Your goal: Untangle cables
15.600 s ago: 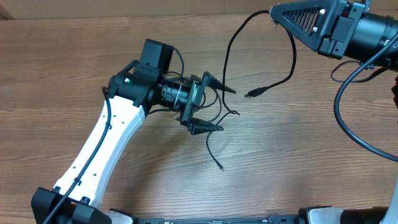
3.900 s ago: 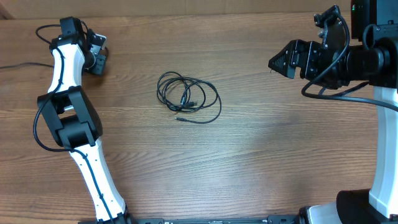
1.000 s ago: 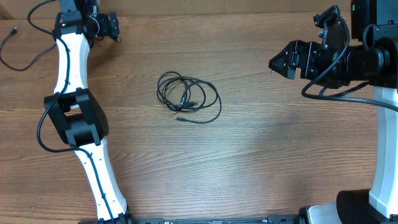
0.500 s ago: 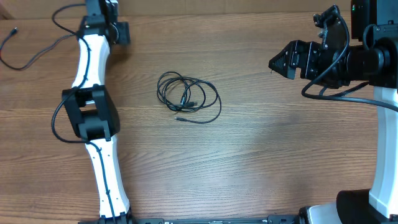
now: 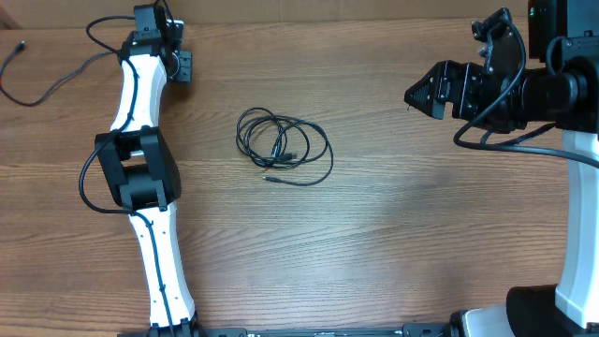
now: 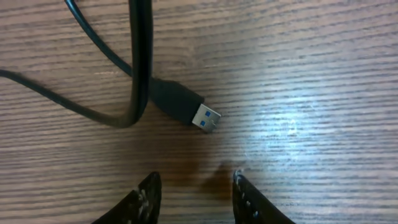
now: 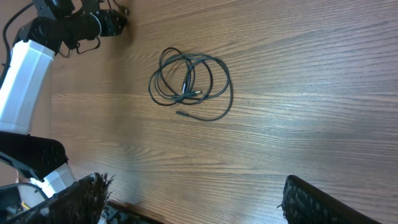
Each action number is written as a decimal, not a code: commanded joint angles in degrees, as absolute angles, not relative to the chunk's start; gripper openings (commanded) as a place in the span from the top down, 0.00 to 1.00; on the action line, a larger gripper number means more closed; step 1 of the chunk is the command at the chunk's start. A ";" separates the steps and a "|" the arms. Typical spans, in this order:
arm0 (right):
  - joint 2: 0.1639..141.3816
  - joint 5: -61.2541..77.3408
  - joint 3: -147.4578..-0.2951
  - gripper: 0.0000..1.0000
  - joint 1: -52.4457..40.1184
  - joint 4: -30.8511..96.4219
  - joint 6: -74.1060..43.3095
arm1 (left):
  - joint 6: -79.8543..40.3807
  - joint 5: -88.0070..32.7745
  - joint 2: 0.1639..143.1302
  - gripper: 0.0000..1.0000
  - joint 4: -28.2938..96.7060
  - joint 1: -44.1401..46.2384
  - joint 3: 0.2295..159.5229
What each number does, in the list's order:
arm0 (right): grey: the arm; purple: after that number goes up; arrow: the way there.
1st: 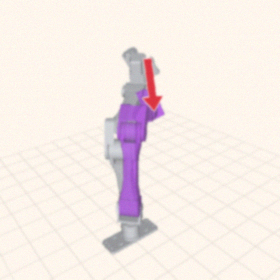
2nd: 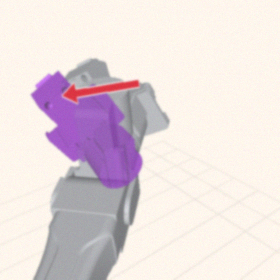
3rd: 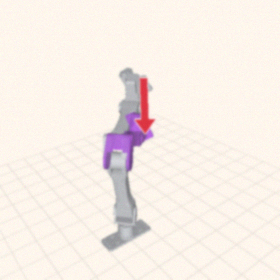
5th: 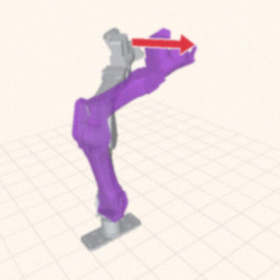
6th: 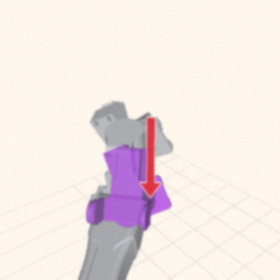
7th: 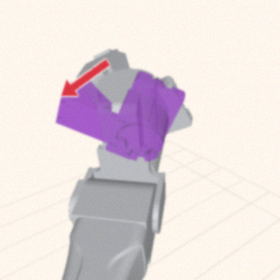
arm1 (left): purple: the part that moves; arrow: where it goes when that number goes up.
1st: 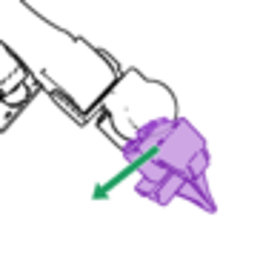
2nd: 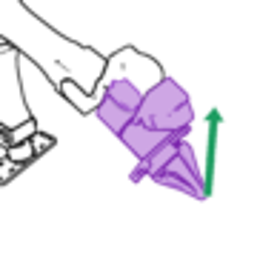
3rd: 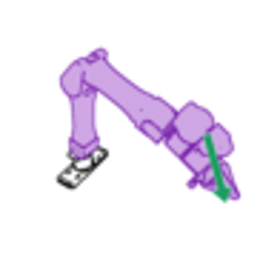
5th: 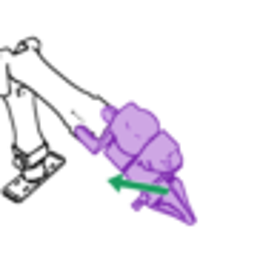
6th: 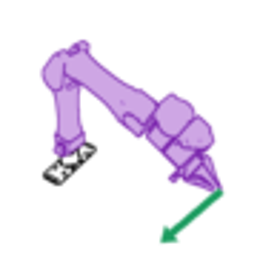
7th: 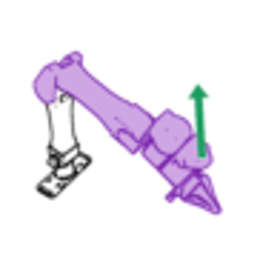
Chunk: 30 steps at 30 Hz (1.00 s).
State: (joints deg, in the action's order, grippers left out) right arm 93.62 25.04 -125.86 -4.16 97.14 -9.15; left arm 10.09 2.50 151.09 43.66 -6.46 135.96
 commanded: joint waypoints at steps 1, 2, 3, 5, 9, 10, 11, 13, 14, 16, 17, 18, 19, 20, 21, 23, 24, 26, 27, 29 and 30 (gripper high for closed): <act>93.56 23.99 -125.56 0.11 -4.49 97.06 -8.84 | 6.07 3.38 144.97 0.52 40.51 -6.31 137.10; 93.56 23.99 -125.58 0.11 -4.49 97.06 -8.84 | 4.58 3.38 144.07 0.42 39.13 -6.35 137.10; 93.56 23.99 -125.56 0.11 -4.49 97.06 -8.84 | 3.36 3.33 143.33 0.39 37.58 -6.37 137.10; 93.56 23.99 -125.58 0.11 -4.49 97.03 -8.84 | 2.52 2.72 142.69 0.27 34.79 -6.35 137.10; 93.56 23.97 -125.56 0.11 -4.49 97.03 -8.84 | 2.52 2.50 144.07 0.00 31.53 -6.00 137.08; 93.56 23.97 -125.56 0.11 -4.49 97.03 -8.84 | 2.55 2.48 144.84 0.00 30.83 -5.91 137.08; 93.56 23.97 -125.56 0.11 -4.49 97.03 -8.84 | 2.55 2.48 145.84 0.00 29.93 -5.85 137.08; 93.56 23.99 -125.56 0.11 -4.49 97.03 -8.86 | 2.57 1.67 148.18 0.02 28.36 -5.80 137.08; 93.56 23.99 -125.56 0.11 -4.49 97.03 -8.86 | 2.59 1.13 149.12 0.03 27.99 -5.76 137.08; 93.56 23.99 -125.56 0.11 -4.49 97.03 -8.88 | 2.57 -0.03 151.17 0.11 27.40 -5.69 137.08; 93.56 23.99 -125.56 0.11 -4.49 97.03 -8.86 | 2.57 -0.12 152.07 0.20 27.05 -5.69 137.08; 93.56 23.99 -125.56 0.11 -4.49 97.03 -8.88 | 2.59 -0.47 152.92 0.27 26.70 -5.69 137.08; 93.56 23.99 -125.56 0.11 -4.49 97.03 -8.86 | 2.92 -1.02 153.69 0.31 26.50 -5.69 137.08; 93.56 23.99 -125.56 0.11 -4.49 97.03 -8.88 | 3.55 -1.61 154.30 0.34 26.48 -5.69 137.08; 93.56 23.99 -125.56 0.11 -4.49 97.03 -8.88 | 4.21 -2.22 154.61 0.36 26.57 -5.63 137.08; 93.56 23.99 -125.56 0.11 -4.49 97.03 -8.88 | 5.50 -2.44 154.98 0.46 26.79 -5.58 137.08; 93.56 23.99 -125.56 0.11 -4.49 97.03 -8.88 | 6.22 -2.37 154.98 0.55 27.00 -5.58 137.08; 93.56 23.99 -125.56 0.11 -4.49 97.03 -8.88 | 7.20 -2.33 154.91 0.70 27.42 -5.58 137.10; 93.56 23.99 -125.56 0.11 -4.49 97.03 -8.88 | 7.57 -2.31 154.76 0.76 27.99 -5.58 137.10; 93.56 23.99 -125.56 0.11 -4.49 97.03 -8.88 | 7.75 -1.06 154.39 0.87 29.52 -5.65 137.10; 93.56 23.99 -125.56 0.11 -4.49 97.06 -8.88 | 7.73 0.36 154.10 0.89 30.44 -5.65 137.10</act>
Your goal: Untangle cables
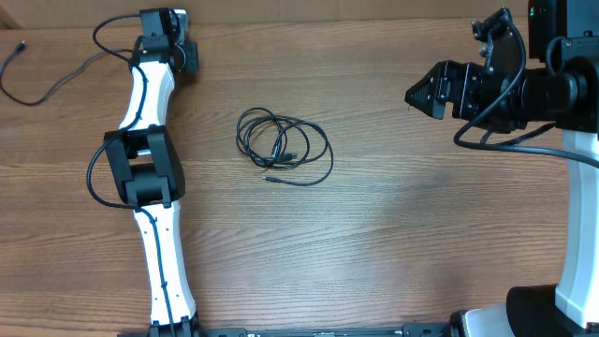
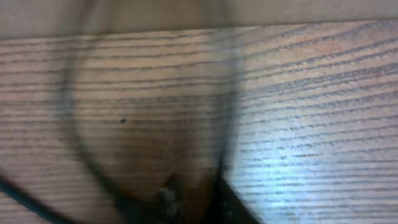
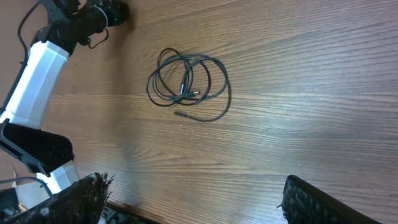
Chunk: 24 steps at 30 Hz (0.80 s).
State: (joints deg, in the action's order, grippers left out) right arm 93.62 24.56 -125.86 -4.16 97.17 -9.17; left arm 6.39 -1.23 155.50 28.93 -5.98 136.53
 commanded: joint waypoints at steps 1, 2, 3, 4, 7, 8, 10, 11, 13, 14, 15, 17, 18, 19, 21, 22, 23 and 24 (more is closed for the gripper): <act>93.56 23.99 -125.56 0.11 -4.49 97.06 -8.88 | 7.73 1.93 153.80 0.90 31.38 -5.65 137.10; 93.56 23.99 -125.56 0.11 -4.49 97.03 -8.88 | 7.73 3.57 153.47 0.90 32.05 -5.65 137.10; 93.56 23.99 -125.56 0.11 -4.49 97.06 -8.86 | 7.73 4.97 153.05 0.88 32.64 -5.65 137.10; 93.56 23.99 -125.56 0.11 -4.49 97.03 -8.86 | 7.73 7.03 152.33 0.85 33.36 -5.65 137.10; 93.56 23.99 -125.56 0.11 -4.49 97.03 -8.86 | 7.73 9.26 150.69 0.79 34.68 -5.65 137.10; 93.56 23.99 -125.56 0.11 -4.49 97.03 -8.86 | 7.73 9.50 150.12 0.78 35.18 -5.65 137.10; 93.56 23.99 -125.56 0.11 -4.49 97.03 -8.86 | 7.68 9.37 149.01 0.53 35.75 -5.56 137.10; 93.56 23.97 -125.56 0.11 -4.49 97.03 -8.86 | 7.68 9.39 148.57 0.25 35.83 -5.54 137.10; 93.56 23.97 -125.21 0.11 -4.49 97.03 -8.84 | 7.66 9.41 147.55 0.00 36.12 -5.54 137.10; 93.56 23.92 -124.84 0.11 -4.49 97.06 -8.84 | 7.64 9.39 146.91 0.00 36.45 -5.54 137.10; 93.56 23.49 -124.38 0.11 -4.49 97.03 -8.86 | 7.16 9.32 146.19 0.00 36.93 -5.52 137.10; 93.56 21.76 -123.48 0.11 -4.49 97.03 -8.88 | 5.45 8.56 144.59 0.00 38.02 -5.45 137.10; 93.56 20.73 -122.98 0.11 -4.49 97.03 -8.91 | 4.64 7.35 143.68 0.00 38.81 -5.41 137.10; 93.56 19.81 -122.61 0.11 -4.49 97.03 -8.91 | 3.75 5.30 142.52 0.00 39.90 -5.26 137.10; 93.56 19.03 -122.17 0.11 -4.49 97.01 -8.93 | 1.48 0.25 140.00 0.00 43.05 -4.86 137.10; 93.58 18.92 -122.17 0.10 -4.43 97.01 -8.93 | -0.14 -3.03 138.69 0.00 44.93 -4.58 137.10; 93.56 18.87 -122.17 0.06 -4.38 96.99 -8.93 | -1.83 -6.46 137.49 0.00 46.83 -4.36 137.10; 93.56 18.85 -122.17 0.02 -4.36 96.92 -8.93 | -3.86 -11.07 136.14 0.00 49.25 -4.01 137.10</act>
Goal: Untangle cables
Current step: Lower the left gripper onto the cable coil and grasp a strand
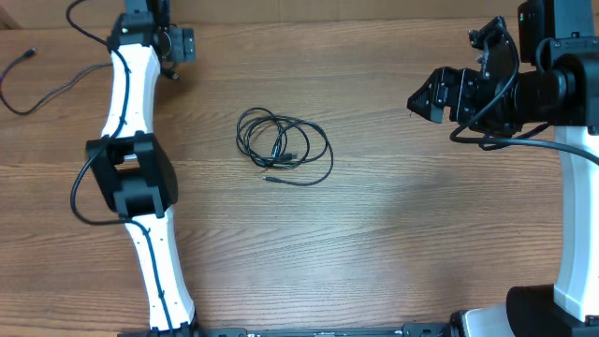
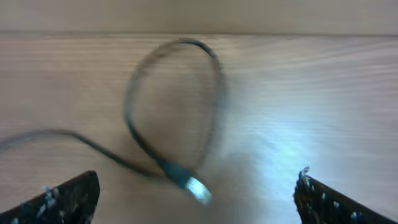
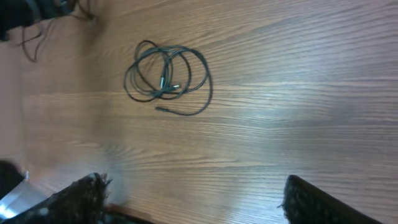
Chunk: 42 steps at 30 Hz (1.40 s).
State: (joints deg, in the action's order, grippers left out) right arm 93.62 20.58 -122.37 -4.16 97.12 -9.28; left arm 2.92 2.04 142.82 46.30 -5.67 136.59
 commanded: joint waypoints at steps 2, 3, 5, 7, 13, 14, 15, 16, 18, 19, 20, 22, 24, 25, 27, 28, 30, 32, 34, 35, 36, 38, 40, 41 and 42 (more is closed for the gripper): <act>93.56 18.87 -122.17 0.00 -4.36 96.73 -8.91 | -6.52 -20.75 134.10 0.00 53.82 -3.18 137.10; 93.56 18.87 -122.15 0.00 -4.38 96.55 -8.91 | -6.90 -31.66 132.99 0.00 58.65 -2.11 137.10; 93.58 18.87 -122.15 0.00 -4.38 96.55 -8.91 | -6.85 -39.99 132.92 0.00 63.86 -0.73 137.10; 93.58 18.90 -122.08 0.00 -4.38 96.57 -8.91 | -6.59 -42.39 133.43 0.00 73.67 2.68 137.08; 93.58 18.90 -122.08 0.00 -4.38 96.77 -8.93 | -5.10 -41.54 132.05 0.05 84.62 9.43 137.08; 93.58 18.90 -122.08 0.00 -4.38 96.84 -8.93 | -4.86 -41.34 130.91 0.00 85.82 10.24 137.08; 93.58 18.90 -122.08 0.00 -4.38 96.84 -8.93 | -4.69 -40.86 129.73 0.00 86.96 10.79 137.08; 93.58 18.87 -122.08 0.00 -4.38 96.92 -8.91 | -4.71 -39.72 128.01 0.00 88.58 11.40 137.08; 93.58 18.90 -122.08 0.00 -4.38 97.03 -8.93 | -4.73 -36.73 124.70 0.00 91.42 12.23 137.08; 93.58 18.90 -121.95 0.00 -4.38 97.03 -8.91 | -4.91 -34.76 123.02 0.00 92.51 12.58 137.08; 93.58 18.90 -121.78 0.00 -4.38 97.06 -8.91 | -5.93 -32.23 120.84 0.00 93.97 12.93 137.08; 93.56 18.92 -121.19 0.00 -4.38 97.01 -8.93 | -7.11 -29.47 117.25 0.00 96.05 13.52 137.08; 93.56 18.90 -120.09 0.00 -4.38 96.99 -8.93 | -7.16 -26.48 112.38 0.00 96.82 14.50 136.88; 93.58 18.87 -119.57 0.00 -4.38 96.99 -8.91 | -7.60 -25.19 110.69 0.00 96.82 14.87 136.86; 93.58 18.87 -117.91 0.00 -4.38 96.51 -8.91 | -10.85 -20.21 106.13 0.00 96.82 16.01 136.81; 93.58 18.87 -117.25 0.00 -4.38 96.25 -8.91 | -11.86 -18.55 104.22 0.00 96.82 16.51 136.55; 93.58 18.90 -114.65 0.00 -4.38 94.72 -8.93 | -13.52 -15.03 100.14 0.01 96.82 17.91 135.50; 93.58 18.92 -112.03 0.00 -4.38 92.55 -8.93 | -13.96 -13.91 97.19 0.01 96.82 19.14 133.49; 93.58 18.94 -109.25 0.00 -4.38 90.35 -9.47 | -16.49 -12.47 95.72 0.00 96.82 20.05 130.13; 93.58 18.94 -108.25 0.00 -4.38 89.73 -10.17 | -17.65 -11.42 95.66 0.01 96.82 20.25 128.55; 93.58 19.03 -107.26 0.00 -4.38 89.36 -10.70 | -19.05 -10.15 95.77 0.00 96.73 20.27 126.82; 93.58 19.33 -106.02 0.00 -4.38 89.12 -10.66 | -22.41 -7.62 96.31 0.00 95.55 20.21 122.74; 93.58 19.33 -105.16 0.00 -4.38 88.92 -10.63 | -23.40 -6.96 97.10 0.01 92.49 20.18 117.99; 93.58 19.35 -105.03 0.00 -4.38 88.84 -10.63 | -23.42 -7.27 97.62 0.00 90.54 20.18 115.63; 93.58 19.35 -104.92 0.00 -4.38 88.71 -10.63 | -23.44 -7.75 98.21 0.00 88.82 20.21 113.67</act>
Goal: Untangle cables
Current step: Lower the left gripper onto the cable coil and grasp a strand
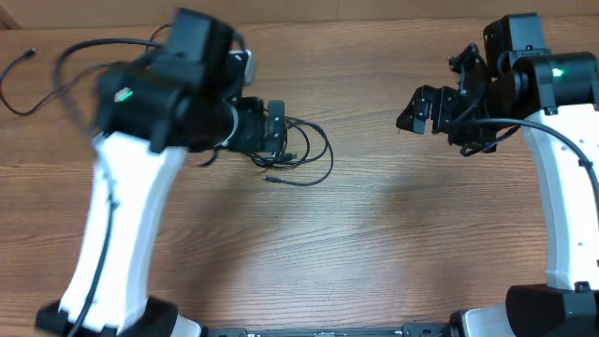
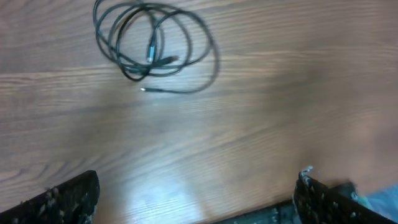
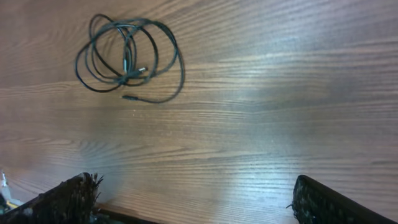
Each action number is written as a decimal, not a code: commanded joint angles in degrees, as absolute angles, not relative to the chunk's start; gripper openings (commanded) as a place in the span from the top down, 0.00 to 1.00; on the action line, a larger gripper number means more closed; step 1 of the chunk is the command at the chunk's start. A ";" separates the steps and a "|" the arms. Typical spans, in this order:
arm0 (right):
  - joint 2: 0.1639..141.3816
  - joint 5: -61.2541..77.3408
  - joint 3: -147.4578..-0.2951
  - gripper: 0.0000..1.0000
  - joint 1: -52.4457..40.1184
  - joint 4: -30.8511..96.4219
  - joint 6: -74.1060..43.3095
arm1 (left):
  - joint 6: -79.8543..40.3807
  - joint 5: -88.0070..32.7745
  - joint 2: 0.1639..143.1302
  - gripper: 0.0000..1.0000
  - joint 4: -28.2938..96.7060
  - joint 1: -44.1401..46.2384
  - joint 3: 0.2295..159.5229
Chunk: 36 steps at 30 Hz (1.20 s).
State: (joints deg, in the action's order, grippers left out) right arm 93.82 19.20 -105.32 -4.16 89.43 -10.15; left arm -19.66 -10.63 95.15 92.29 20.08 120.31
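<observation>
A thin black cable lies coiled in overlapping loops (image 1: 301, 150) on the wooden table, with one free end sticking out at its near side. It shows whole in the left wrist view (image 2: 149, 46) and the right wrist view (image 3: 127, 59). My left gripper (image 1: 272, 127) hangs raised over the coil's left part, hiding it from overhead. It is open (image 2: 196, 199), fingers wide apart, nothing between them. My right gripper (image 1: 416, 108) hovers well to the right of the coil, also open (image 3: 196, 202) and empty.
A second black cable (image 1: 19, 64) lies spread out at the far back left of the table (image 1: 393, 243). The raised left arm (image 1: 122, 215) spans the left side. The right arm's base stands at the right edge.
My left gripper was at the far back left, open above the loose cable's USB plug; now it is raised over the coil in the middle. My right gripper has shifted slightly. The coil lies unchanged.
At first my left gripper sat low beside the USB plug of the back-left cable, fingers close together. Then its view was blurred near the table's back edge. Then it stood open above that plug. Now it hovers over the coil, which has kept its shape throughout.
</observation>
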 commanded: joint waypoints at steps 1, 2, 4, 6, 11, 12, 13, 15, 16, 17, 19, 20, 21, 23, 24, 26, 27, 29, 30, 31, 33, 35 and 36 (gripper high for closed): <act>93.58 19.35 -104.92 0.00 -4.43 88.68 -10.63 | -23.40 -8.78 99.07 0.00 86.89 20.36 111.48; 93.58 19.35 -104.92 0.00 -4.51 88.68 -10.63 | -23.40 -9.47 99.88 0.00 85.54 20.56 109.86; 93.58 19.35 -104.92 0.00 -4.56 88.84 -10.63 | -23.35 -9.96 102.04 0.17 82.41 20.69 106.48; 93.58 19.33 -104.92 0.00 -4.56 89.23 -10.61 | -23.38 -8.80 104.53 0.29 79.90 20.64 104.44; 93.58 19.33 -104.92 0.00 -4.56 89.89 -10.59 | -23.35 -4.97 112.12 0.30 77.78 20.10 103.77; 93.58 19.33 -104.92 0.00 -4.56 89.89 -10.59 | -23.35 -3.92 113.67 0.30 77.38 20.12 103.77; 93.58 19.33 -104.92 0.00 -4.56 89.89 -10.59 | -23.35 -2.87 115.07 0.31 76.99 20.12 103.79; 93.58 19.33 -104.92 0.00 -4.56 89.86 -10.61 | -23.33 -0.89 117.75 0.31 75.90 20.08 103.77; 93.58 19.33 -104.92 0.00 -4.56 89.86 -10.61 | -23.00 -0.05 118.87 0.30 75.11 20.03 103.77; 93.58 19.33 -104.92 0.00 -4.56 89.84 -10.61 | -22.68 0.62 119.68 0.30 74.63 19.88 103.77; 93.58 19.33 -104.92 0.00 -4.56 89.84 -10.61 | -22.70 1.74 121.30 0.31 73.38 18.96 103.77; 93.58 19.33 -104.92 0.00 -4.56 89.84 -10.61 | -22.70 1.69 121.30 0.32 73.14 18.48 103.79; 93.58 19.33 -104.92 0.00 -4.56 89.84 -10.61 | -22.70 1.80 121.30 0.32 72.97 17.93 103.79; 93.58 19.33 -104.92 0.00 -4.56 89.78 -10.61 | -22.22 1.89 121.16 0.32 72.93 16.75 104.16; 93.58 19.33 -104.92 0.00 -4.56 89.71 -10.61 | -21.74 1.89 121.16 0.31 72.95 16.16 104.33; 93.58 19.33 -104.92 0.00 -4.56 89.58 -10.61 | -20.62 1.87 121.16 0.29 72.95 14.85 104.38; 93.58 19.33 -104.92 0.00 -4.56 89.54 -10.61 | -20.29 1.85 121.19 0.29 72.99 14.20 104.33; 93.58 19.33 -104.92 0.00 -4.56 89.34 -10.63 | -20.27 0.62 121.25 0.30 73.01 13.21 104.20; 93.58 19.33 -104.92 0.00 -4.56 89.25 -10.63 | -19.81 -0.78 121.27 0.31 72.97 12.86 104.18; 93.58 19.33 -104.92 0.00 -4.56 89.10 -10.63 | -18.59 -4.62 121.34 0.34 72.49 12.64 104.18; 93.58 19.33 -104.92 0.00 -4.56 88.86 -10.63 | -16.60 -8.56 121.43 0.35 71.40 12.75 104.09; 93.58 19.35 -104.92 0.00 -4.56 88.79 -10.63 | -16.51 -9.58 121.45 0.38 70.76 13.15 103.96; 93.58 19.33 -104.92 0.00 -4.56 88.79 -10.63 | -16.51 -9.87 121.45 0.41 70.59 13.26 103.96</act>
